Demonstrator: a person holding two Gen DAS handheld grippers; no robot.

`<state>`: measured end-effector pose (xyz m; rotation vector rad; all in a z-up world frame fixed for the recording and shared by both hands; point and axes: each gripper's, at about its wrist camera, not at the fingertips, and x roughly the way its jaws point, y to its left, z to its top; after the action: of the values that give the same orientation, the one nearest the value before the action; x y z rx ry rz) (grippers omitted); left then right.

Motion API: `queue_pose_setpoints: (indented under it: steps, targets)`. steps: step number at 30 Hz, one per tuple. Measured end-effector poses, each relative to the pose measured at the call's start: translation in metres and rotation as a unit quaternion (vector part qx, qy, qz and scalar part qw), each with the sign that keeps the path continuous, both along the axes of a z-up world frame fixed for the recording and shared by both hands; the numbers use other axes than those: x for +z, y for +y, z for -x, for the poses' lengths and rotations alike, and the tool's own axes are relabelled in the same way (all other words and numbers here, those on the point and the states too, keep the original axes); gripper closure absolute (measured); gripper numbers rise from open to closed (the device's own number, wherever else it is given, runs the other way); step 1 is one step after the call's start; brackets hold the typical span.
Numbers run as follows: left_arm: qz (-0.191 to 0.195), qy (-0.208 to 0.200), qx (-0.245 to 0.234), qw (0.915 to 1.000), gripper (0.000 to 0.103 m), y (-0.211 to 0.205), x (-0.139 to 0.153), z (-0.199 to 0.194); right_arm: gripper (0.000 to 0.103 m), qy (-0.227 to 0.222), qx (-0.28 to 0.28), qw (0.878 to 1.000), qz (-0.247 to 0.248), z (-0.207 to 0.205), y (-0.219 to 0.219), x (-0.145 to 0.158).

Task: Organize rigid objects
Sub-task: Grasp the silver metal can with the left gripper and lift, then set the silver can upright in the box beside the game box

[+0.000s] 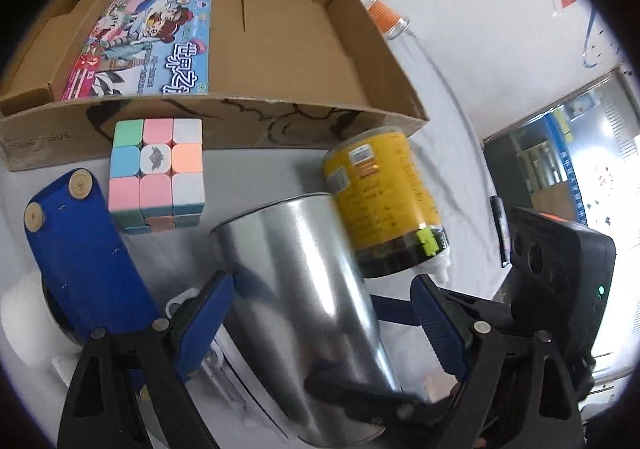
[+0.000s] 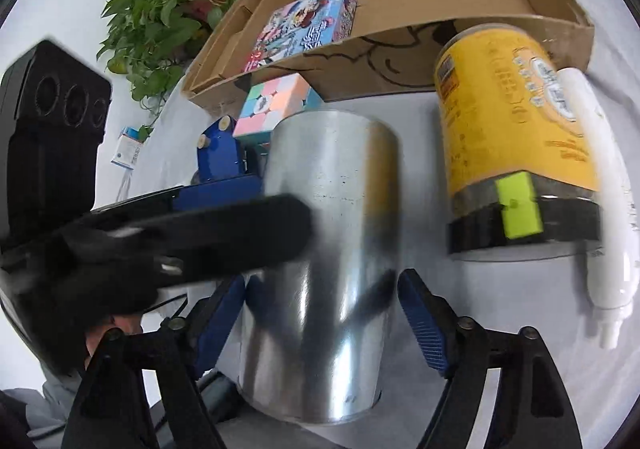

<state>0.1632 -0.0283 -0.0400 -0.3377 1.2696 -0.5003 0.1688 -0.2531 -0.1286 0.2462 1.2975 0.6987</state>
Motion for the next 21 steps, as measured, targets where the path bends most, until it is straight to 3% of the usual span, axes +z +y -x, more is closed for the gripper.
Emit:
queue_pose_setpoints:
  steps: [3, 8, 12, 16, 21]
  targets:
    - [-0.032, 0.000, -0.007, 0.9995, 0.014, -0.006, -0.001, -0.004, 0.018, -0.002, 0.008, 1.000, 0.010, -0.012, 0.033, -0.009]
    - [-0.083, 0.027, -0.010, 0.9961, 0.014, -0.001, -0.024, -0.018, 0.017, -0.033, 0.012, 0.999, 0.037, -0.002, 0.048, -0.008]
    - [-0.039, 0.034, 0.009, 0.9986, 0.014, 0.010, -0.028, -0.021, 0.018, -0.074, 0.007, 0.996, 0.057, 0.008, 0.046, 0.012]
    - [-0.034, -0.045, 0.013, 0.9983, 0.015, 0.010, 0.014, -0.016, 0.018, -0.149, -0.003, 0.988, 0.049, 0.014, 0.036, 0.057]
    - [-0.020, -0.146, 0.015, 0.9890, 0.015, 0.007, 0.077, -0.026, 0.018, -0.245, -0.020, 0.968, 0.044, 0.011, 0.026, 0.117]
